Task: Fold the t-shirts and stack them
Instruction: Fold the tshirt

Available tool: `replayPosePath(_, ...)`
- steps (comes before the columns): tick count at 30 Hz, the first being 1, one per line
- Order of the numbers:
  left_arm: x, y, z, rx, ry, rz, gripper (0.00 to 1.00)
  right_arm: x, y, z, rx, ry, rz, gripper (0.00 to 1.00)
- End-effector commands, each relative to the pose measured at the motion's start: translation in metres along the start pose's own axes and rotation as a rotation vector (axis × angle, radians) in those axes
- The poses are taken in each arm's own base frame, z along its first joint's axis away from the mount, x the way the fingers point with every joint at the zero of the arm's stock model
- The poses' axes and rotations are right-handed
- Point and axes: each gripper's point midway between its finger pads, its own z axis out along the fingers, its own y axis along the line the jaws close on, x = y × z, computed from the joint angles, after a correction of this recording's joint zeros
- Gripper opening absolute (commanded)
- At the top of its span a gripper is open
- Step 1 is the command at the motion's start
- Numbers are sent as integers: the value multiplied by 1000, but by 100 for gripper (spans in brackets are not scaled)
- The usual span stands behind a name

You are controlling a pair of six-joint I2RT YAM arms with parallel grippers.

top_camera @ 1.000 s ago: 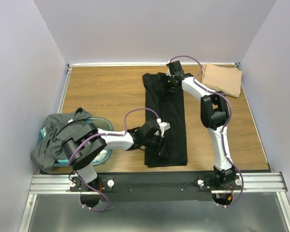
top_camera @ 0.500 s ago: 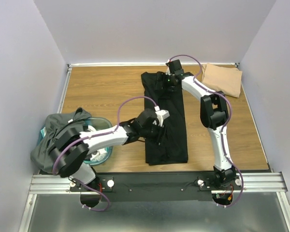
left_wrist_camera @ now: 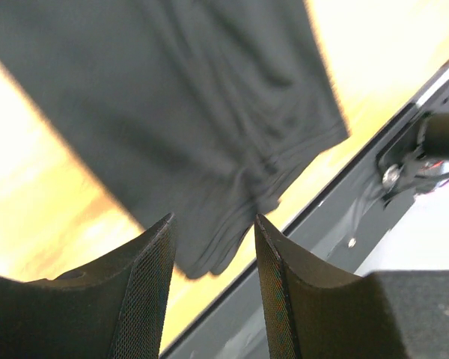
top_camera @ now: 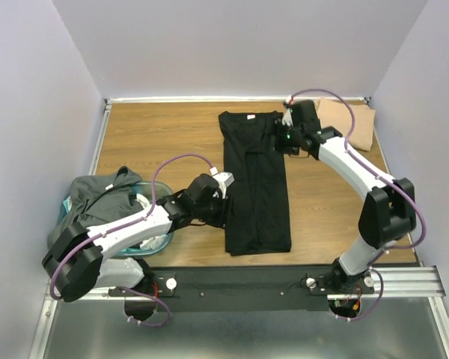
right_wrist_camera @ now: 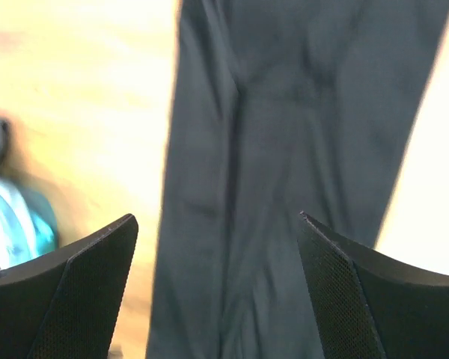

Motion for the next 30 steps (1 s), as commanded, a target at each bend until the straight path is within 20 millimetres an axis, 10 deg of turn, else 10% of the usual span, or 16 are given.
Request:
replayPosePath(1, 19, 16, -7, -58, 17, -65, 54, 91, -28, -18, 76, 195, 108, 91)
replayPosePath(10, 52, 20, -7, -23, 51, -169, 53, 227, -39, -77, 153, 442, 251, 88)
replayPosePath(17, 66, 11, -7, 4, 69, -182, 53, 265, -50, -108, 221, 494, 301, 86)
replayPosePath(30, 84, 13, -1, 33, 91, -243, 53, 305, -59, -107, 298, 561, 307, 69)
